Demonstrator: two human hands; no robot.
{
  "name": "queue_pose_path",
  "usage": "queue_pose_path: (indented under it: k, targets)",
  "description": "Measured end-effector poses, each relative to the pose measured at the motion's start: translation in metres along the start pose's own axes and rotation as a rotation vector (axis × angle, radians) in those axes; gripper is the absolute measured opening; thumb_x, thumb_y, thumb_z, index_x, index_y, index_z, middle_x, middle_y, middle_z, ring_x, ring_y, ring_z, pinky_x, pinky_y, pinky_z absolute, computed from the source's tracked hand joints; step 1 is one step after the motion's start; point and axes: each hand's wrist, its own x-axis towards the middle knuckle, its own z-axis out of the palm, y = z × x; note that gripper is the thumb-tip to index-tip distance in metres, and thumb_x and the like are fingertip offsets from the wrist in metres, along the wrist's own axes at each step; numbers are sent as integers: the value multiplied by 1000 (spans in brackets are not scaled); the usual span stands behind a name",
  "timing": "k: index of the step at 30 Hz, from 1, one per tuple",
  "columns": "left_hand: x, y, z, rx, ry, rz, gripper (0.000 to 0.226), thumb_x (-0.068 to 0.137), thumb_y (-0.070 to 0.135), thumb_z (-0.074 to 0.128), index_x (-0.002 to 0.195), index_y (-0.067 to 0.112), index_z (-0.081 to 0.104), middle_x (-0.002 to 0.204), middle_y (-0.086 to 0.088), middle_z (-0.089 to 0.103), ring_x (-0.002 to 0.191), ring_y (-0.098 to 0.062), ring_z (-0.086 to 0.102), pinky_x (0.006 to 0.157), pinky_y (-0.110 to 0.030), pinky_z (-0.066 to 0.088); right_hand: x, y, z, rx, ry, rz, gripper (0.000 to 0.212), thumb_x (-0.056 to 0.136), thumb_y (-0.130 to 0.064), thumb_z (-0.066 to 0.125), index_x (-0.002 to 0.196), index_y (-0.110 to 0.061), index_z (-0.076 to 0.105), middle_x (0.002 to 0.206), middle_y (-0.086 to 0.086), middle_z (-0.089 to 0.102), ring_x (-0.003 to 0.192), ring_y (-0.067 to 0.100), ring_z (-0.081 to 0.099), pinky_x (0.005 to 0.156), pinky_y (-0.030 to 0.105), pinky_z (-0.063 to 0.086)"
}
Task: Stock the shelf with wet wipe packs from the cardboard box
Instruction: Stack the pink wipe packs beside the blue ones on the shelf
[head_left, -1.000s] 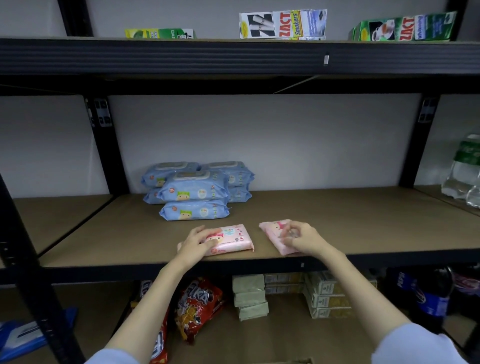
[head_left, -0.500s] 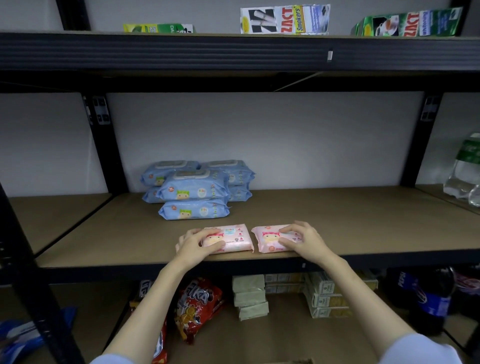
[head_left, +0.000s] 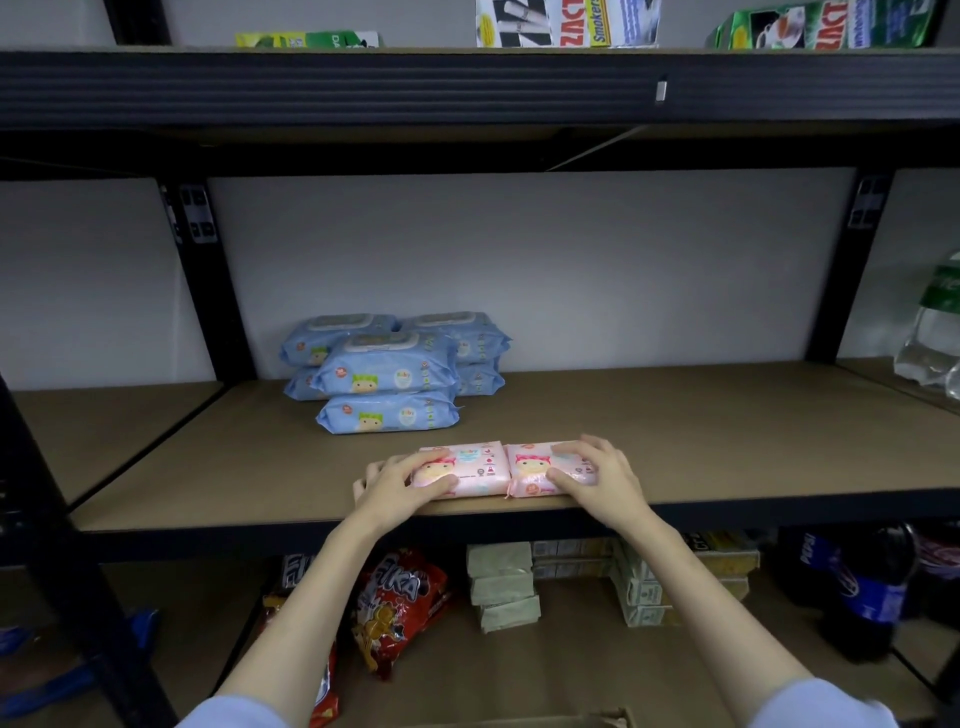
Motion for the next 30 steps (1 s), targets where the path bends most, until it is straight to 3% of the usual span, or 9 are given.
queue_pose_path:
  k: [3,5,9,17,20,23,26,30]
  targets:
    - [1,-1,1,-20,20,-4,46,83,56,55,127,51,41,144,5,40,138,-22,18,110,-40,10,-3,4,-3,40,69,64,67,76,-47,69,135,-33,42,149,8,26,138,25,25,111,43,26]
    - [2,-2,2,-37,37,-11,46,82,56,57,125,50,43,142,4,42,137,-23,20,108,-39,12,-6,10,-5,-25,106,122,72,75,-56,66,138,-34,38,147,8,32,137,27,26,113,45,19]
    - [2,-2,2,-40,32,-25,42,81,56,58,121,50,47,141,2,42,137,-22,19,108,-38,14,-9,16,-5,-94,84,102,67,73,-68,58,130,-36,47,135,1,52,126,26,40,110,42,22]
    - [2,-4,3,-69,9,-23,40,81,56,58,120,51,47,142,2,40,139,-21,16,109,-37,9,-11,10,-5,-102,85,117,55,79,-61,56,128,-38,48,134,-1,52,127,24,38,111,41,18]
    - [1,-4,1,-97,-7,-23,52,66,69,58,114,53,48,138,6,44,137,-22,20,110,-38,11,-11,10,-6,-72,81,107,57,78,-61,58,128,-36,48,133,-1,53,126,25,40,112,42,20]
    - [0,-7,-3,-224,48,-21,70,45,78,54,109,51,48,129,9,52,134,-22,31,114,-40,20,-16,13,-9,64,68,90,77,68,-71,58,133,-33,44,133,-1,53,125,25,45,108,45,34]
    - [-19,-6,1,-310,161,22,73,55,66,64,119,32,53,126,6,53,129,-20,35,110,-34,28,-36,16,-11,100,115,26,76,69,-66,60,133,-28,44,132,-1,52,123,21,44,102,44,41]
    - [-74,-4,30,-232,309,191,40,84,29,66,122,24,53,125,7,47,120,-13,33,102,-28,28,-78,26,-8,-46,221,-81,49,84,-36,64,129,-22,49,133,1,48,125,19,36,105,36,33]
